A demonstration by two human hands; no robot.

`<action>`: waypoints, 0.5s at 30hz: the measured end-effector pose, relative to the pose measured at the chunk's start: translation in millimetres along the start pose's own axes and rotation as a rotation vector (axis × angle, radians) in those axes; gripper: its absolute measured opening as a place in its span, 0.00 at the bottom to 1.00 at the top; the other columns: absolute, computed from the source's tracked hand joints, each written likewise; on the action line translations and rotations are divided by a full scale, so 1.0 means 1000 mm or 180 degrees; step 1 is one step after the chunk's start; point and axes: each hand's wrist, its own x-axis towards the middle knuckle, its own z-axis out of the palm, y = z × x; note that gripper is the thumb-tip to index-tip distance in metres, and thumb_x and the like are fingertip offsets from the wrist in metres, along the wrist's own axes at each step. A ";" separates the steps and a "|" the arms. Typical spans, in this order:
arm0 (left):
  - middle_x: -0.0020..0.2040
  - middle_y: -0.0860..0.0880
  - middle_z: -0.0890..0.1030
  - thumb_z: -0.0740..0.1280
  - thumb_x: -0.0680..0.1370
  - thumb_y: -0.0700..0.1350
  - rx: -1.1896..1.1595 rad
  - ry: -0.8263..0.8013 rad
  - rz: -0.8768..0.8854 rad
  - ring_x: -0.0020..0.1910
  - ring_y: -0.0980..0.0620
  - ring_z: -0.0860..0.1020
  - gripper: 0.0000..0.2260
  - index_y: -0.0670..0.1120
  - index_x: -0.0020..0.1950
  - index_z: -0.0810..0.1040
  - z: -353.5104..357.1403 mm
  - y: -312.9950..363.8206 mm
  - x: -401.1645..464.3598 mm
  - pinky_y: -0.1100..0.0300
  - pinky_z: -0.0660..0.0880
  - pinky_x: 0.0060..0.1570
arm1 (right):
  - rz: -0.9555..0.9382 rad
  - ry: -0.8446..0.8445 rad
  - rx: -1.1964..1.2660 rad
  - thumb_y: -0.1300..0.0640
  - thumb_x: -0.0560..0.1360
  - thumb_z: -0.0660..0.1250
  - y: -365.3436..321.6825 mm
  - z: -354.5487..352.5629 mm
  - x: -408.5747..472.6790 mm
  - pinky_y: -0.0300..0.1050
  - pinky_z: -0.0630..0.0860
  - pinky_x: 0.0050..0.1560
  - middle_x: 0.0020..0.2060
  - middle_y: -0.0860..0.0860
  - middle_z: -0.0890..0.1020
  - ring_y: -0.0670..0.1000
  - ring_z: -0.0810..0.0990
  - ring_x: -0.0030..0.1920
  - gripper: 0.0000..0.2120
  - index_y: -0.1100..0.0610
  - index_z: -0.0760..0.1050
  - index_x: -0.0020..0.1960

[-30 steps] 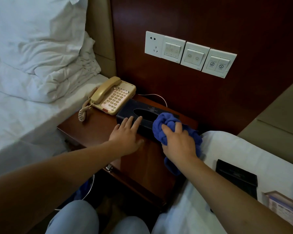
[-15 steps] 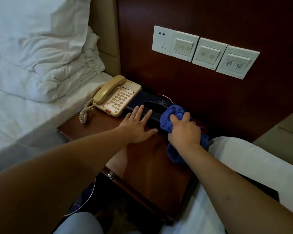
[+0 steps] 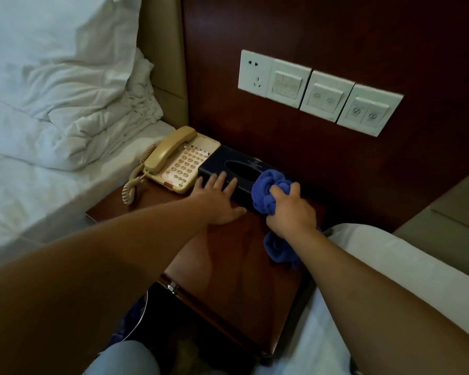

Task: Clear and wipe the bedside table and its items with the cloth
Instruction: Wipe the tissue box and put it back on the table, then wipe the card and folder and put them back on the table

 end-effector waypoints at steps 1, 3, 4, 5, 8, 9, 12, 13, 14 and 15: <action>0.84 0.47 0.39 0.50 0.78 0.74 -0.0015 0.0010 0.0046 0.83 0.44 0.41 0.42 0.55 0.84 0.38 0.002 0.007 -0.010 0.37 0.41 0.79 | -0.0006 -0.0101 0.0159 0.49 0.74 0.70 0.004 -0.007 -0.006 0.48 0.73 0.43 0.66 0.56 0.64 0.60 0.78 0.52 0.29 0.45 0.64 0.71; 0.85 0.49 0.41 0.50 0.80 0.71 -0.0026 0.0077 0.0312 0.83 0.45 0.41 0.39 0.54 0.84 0.39 0.013 0.020 -0.039 0.37 0.41 0.79 | -0.0072 -0.0253 0.0361 0.51 0.73 0.69 0.010 -0.021 -0.024 0.48 0.73 0.44 0.63 0.54 0.67 0.58 0.77 0.49 0.25 0.45 0.67 0.68; 0.85 0.49 0.41 0.50 0.81 0.70 -0.0002 0.0115 0.0455 0.83 0.46 0.41 0.39 0.53 0.84 0.40 0.018 0.025 -0.054 0.37 0.41 0.78 | -0.0123 -0.0299 0.0404 0.51 0.73 0.69 0.013 -0.029 -0.036 0.48 0.74 0.45 0.62 0.53 0.68 0.58 0.78 0.49 0.24 0.45 0.67 0.67; 0.85 0.50 0.41 0.51 0.81 0.70 0.0002 0.0126 0.0557 0.83 0.46 0.41 0.39 0.53 0.84 0.40 0.023 0.029 -0.068 0.37 0.41 0.78 | -0.0171 -0.0337 0.0438 0.51 0.73 0.69 0.017 -0.035 -0.048 0.49 0.74 0.46 0.62 0.53 0.68 0.59 0.78 0.50 0.24 0.44 0.68 0.67; 0.85 0.51 0.44 0.53 0.81 0.69 -0.0181 0.0057 0.0546 0.84 0.46 0.43 0.38 0.53 0.84 0.42 0.029 0.052 -0.101 0.37 0.43 0.78 | -0.0213 -0.0346 0.0673 0.51 0.72 0.70 0.035 -0.060 -0.082 0.52 0.77 0.50 0.63 0.52 0.68 0.60 0.78 0.51 0.25 0.43 0.68 0.67; 0.85 0.51 0.45 0.54 0.81 0.68 -0.0249 0.0071 0.0533 0.84 0.46 0.44 0.38 0.52 0.84 0.43 0.029 0.064 -0.111 0.37 0.45 0.78 | -0.0204 -0.0299 0.0777 0.51 0.72 0.70 0.043 -0.069 -0.093 0.52 0.77 0.50 0.63 0.52 0.68 0.60 0.77 0.52 0.25 0.43 0.68 0.67; 0.84 0.49 0.51 0.57 0.81 0.66 -0.0380 0.0194 0.0578 0.83 0.44 0.51 0.38 0.50 0.84 0.47 0.024 0.108 -0.144 0.39 0.51 0.78 | -0.0111 0.0011 0.1104 0.52 0.71 0.71 0.074 -0.097 -0.129 0.50 0.73 0.46 0.59 0.52 0.69 0.60 0.77 0.48 0.23 0.44 0.69 0.63; 0.83 0.47 0.55 0.59 0.81 0.65 -0.0445 0.0196 0.0598 0.82 0.42 0.54 0.38 0.49 0.84 0.50 0.022 0.123 -0.153 0.40 0.55 0.77 | -0.0051 0.0093 0.1202 0.52 0.71 0.71 0.084 -0.105 -0.139 0.50 0.72 0.44 0.57 0.52 0.69 0.59 0.76 0.47 0.22 0.44 0.69 0.62; 0.81 0.45 0.59 0.61 0.80 0.64 -0.0532 0.0141 0.0619 0.80 0.40 0.59 0.37 0.48 0.83 0.54 0.021 0.138 -0.162 0.41 0.60 0.76 | 0.0020 0.0144 0.1295 0.52 0.71 0.71 0.094 -0.112 -0.149 0.50 0.72 0.44 0.57 0.52 0.69 0.59 0.76 0.46 0.22 0.45 0.69 0.63; 0.78 0.42 0.63 0.63 0.80 0.62 -0.0615 0.0075 0.0661 0.76 0.38 0.63 0.34 0.46 0.80 0.59 0.020 0.153 -0.170 0.42 0.64 0.73 | 0.0085 0.0184 0.1377 0.52 0.71 0.71 0.105 -0.120 -0.161 0.51 0.73 0.43 0.57 0.52 0.69 0.59 0.76 0.46 0.23 0.45 0.70 0.64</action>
